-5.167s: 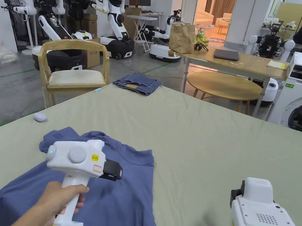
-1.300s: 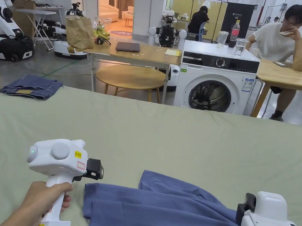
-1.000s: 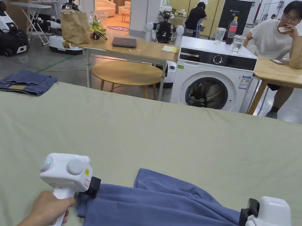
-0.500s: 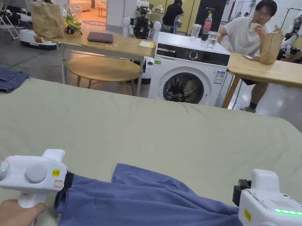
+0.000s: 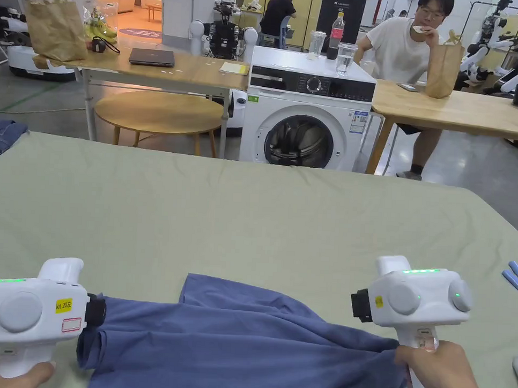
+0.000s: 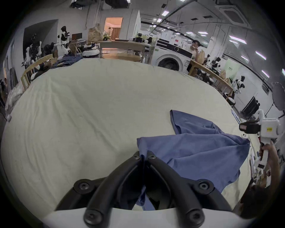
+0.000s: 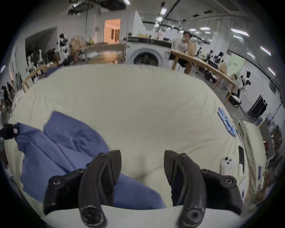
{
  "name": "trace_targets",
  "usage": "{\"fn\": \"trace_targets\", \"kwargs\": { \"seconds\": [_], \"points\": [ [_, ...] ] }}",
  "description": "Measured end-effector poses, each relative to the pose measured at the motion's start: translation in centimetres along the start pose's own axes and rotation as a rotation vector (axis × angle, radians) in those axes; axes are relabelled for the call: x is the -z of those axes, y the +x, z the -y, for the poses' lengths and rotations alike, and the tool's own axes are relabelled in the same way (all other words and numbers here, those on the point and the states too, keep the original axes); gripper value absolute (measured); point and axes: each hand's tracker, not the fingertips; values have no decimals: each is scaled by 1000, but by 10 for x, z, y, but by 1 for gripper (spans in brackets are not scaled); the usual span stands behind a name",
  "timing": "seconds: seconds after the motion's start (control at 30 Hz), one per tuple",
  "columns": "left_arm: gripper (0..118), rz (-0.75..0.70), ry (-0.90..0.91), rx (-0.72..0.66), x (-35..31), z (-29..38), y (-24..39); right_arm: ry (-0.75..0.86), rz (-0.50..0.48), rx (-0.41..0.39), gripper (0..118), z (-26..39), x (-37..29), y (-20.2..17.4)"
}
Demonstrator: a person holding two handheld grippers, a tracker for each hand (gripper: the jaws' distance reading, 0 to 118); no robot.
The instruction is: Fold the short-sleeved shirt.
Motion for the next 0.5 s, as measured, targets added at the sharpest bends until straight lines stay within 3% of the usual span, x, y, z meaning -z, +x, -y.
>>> {"fn": "trace_targets", "kwargs": {
  "seconds": [0.03,0.13,0.23,0.27,0.37,0.4,0.5],
  "points": [
    [0,2,-1,-2,0,1,-1,-33,31,15,60,4,4,0],
    [0,0,-11,4,1,5,2,-136,-11,91,60,19,16,10],
    [0,-5,-26,11,3,9,6,-243,-43,105,60,34,36,13],
    [0,-3,-30,10,4,11,7,-256,-65,110,57,39,41,13],
    [0,0,-41,7,7,15,10,-224,-151,165,26,49,47,15],
    [0,2,-44,7,7,16,11,-210,-133,164,16,51,38,12],
    [0,5,-41,16,6,16,14,-152,-141,140,10,51,27,12]
  ]
}}
